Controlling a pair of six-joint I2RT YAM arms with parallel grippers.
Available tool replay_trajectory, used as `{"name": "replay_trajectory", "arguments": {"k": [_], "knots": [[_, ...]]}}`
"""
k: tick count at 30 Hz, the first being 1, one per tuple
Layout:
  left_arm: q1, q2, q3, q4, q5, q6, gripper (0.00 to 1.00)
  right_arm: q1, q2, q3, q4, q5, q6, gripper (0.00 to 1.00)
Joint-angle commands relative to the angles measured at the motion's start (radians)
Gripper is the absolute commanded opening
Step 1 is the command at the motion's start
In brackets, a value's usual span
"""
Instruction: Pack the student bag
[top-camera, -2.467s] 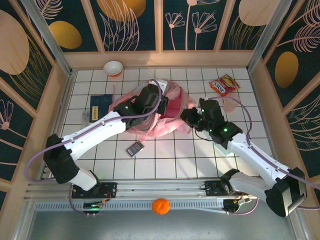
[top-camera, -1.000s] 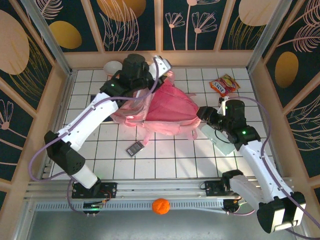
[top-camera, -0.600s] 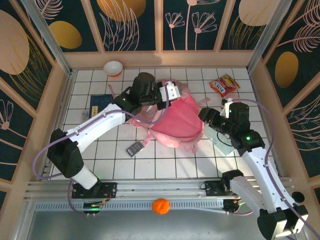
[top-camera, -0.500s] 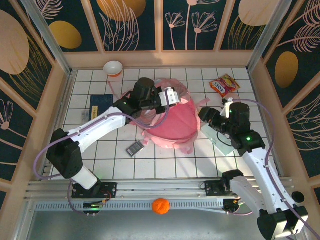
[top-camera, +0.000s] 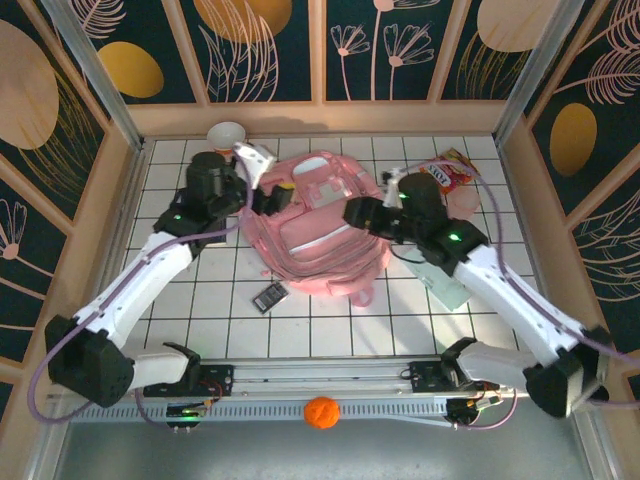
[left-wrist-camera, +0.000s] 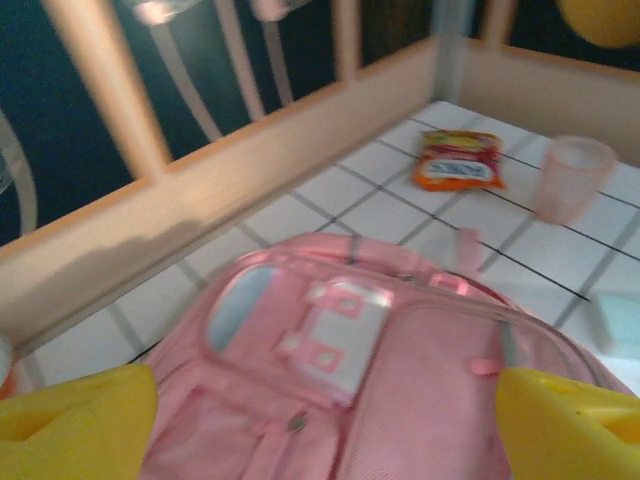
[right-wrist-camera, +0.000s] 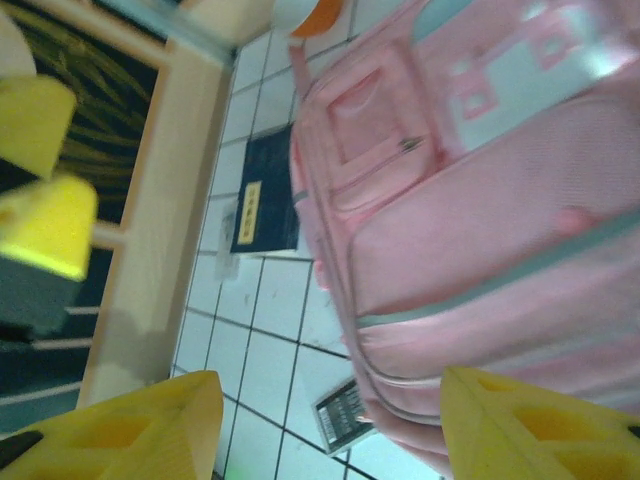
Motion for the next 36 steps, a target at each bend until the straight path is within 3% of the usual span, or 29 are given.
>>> {"name": "replay_trajectory", "arguments": {"k": [1,5,9,14,21,29,36], "knots": [[0.151,-0.012,-0.042,-0.091,-0.067,-0.217,0.86,0.103,0.167,0.089,0.128,0.056,0.034,0.58],[0.375,0.028,-0.077,-0.131,-0.061,-0.360,0.84,0.199,0.420,0.234,0.247,0.021,0.104,0.55],[0.477,0.122,-0.077,-0.130,-0.074,-0.425,0.78,0.253,0.650,0.381,0.320,0.018,0.208,0.55],[0.504,0.243,-0.068,-0.087,-0.137,-0.459,0.65,0.290,0.909,0.651,0.265,0.019,0.217,0.54],[0.521,0.407,-0.035,-0.069,-0.229,-0.461,0.60,0.307,1.184,0.911,0.225,0.040,0.258,0.54],[0.524,0.557,-0.005,-0.052,-0.249,-0.492,0.34,0.313,1.353,1.061,0.185,0.084,0.318,0.54],[0.526,0.632,-0.023,-0.050,-0.271,-0.513,0.20,0.308,1.460,1.152,0.174,0.050,0.365,0.54]]}}
